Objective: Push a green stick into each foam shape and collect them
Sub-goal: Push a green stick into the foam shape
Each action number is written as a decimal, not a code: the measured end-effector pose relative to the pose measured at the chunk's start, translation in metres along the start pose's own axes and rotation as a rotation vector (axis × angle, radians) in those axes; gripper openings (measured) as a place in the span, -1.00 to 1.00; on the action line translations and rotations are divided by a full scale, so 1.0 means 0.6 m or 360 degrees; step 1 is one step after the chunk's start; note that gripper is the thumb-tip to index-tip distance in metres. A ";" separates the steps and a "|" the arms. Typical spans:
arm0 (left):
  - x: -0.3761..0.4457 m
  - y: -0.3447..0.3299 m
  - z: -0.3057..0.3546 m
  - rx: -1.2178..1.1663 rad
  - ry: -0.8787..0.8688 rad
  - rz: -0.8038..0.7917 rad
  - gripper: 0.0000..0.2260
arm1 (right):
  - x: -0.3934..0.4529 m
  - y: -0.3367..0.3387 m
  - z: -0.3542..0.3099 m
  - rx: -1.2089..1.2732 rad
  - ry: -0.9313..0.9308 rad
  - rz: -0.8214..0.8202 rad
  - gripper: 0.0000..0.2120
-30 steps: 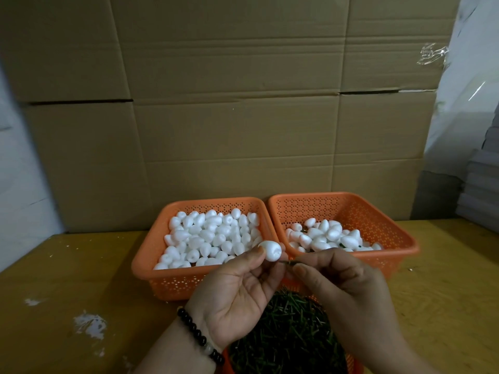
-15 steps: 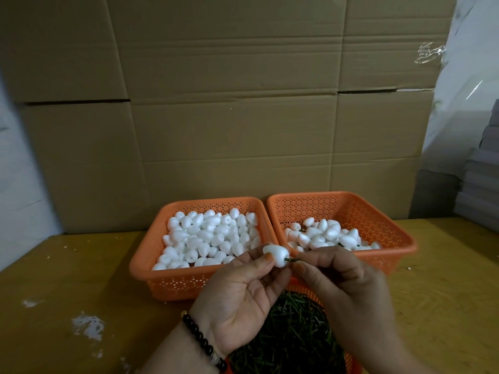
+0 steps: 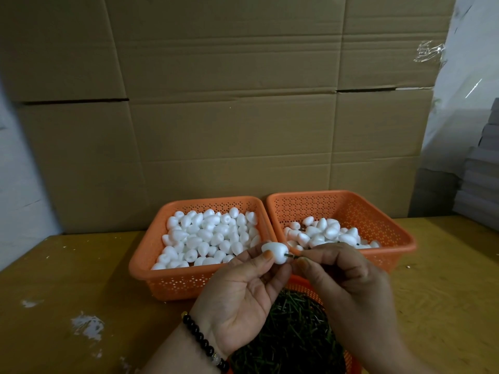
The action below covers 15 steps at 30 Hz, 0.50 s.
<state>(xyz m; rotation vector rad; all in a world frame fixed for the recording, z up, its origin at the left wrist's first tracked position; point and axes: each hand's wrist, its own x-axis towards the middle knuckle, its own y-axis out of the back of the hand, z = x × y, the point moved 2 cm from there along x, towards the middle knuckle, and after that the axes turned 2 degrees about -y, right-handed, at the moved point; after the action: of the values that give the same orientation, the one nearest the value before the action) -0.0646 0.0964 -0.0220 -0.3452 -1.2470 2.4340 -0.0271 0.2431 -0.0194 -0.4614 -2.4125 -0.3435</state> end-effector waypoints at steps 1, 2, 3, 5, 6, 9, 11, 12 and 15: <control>0.000 0.001 0.000 0.0001 0.0005 -0.0006 -0.75 | 0.000 0.000 -0.001 -0.0007 0.0005 0.0004 -0.92; 0.000 0.001 0.000 0.0001 0.0008 -0.0012 -0.76 | 0.001 0.000 -0.001 -0.0012 0.0010 0.0012 -0.92; 0.000 0.001 0.000 0.0002 0.0009 -0.0020 -0.77 | 0.001 0.001 -0.002 -0.0013 0.0012 0.0022 -0.91; 0.000 0.001 -0.001 0.0013 0.0010 -0.0034 -0.79 | 0.001 0.001 -0.003 0.0004 0.0009 0.0033 -0.90; 0.001 0.001 -0.001 0.0021 0.0008 -0.0035 -0.80 | 0.001 0.001 -0.003 0.0017 0.0003 0.0035 -0.91; 0.002 0.002 -0.003 0.0033 0.0006 -0.0034 -0.81 | 0.001 0.001 -0.005 -0.0021 0.0025 0.0032 -0.93; 0.003 0.003 -0.004 0.0047 -0.0001 -0.0036 -0.79 | 0.001 0.001 -0.005 -0.0078 0.0054 0.0016 -0.97; 0.003 0.003 -0.005 0.0051 -0.0005 -0.0030 -0.78 | 0.001 0.002 -0.004 -0.0099 0.0066 0.0011 -0.92; 0.005 0.006 -0.007 0.0038 -0.0013 -0.0004 -0.74 | 0.001 0.003 -0.002 -0.0182 0.0101 -0.0004 -0.81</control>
<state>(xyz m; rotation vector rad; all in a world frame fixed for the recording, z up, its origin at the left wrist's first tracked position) -0.0666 0.0988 -0.0275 -0.3269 -1.2202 2.4488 -0.0262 0.2445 -0.0175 -0.4908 -2.3405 -0.4919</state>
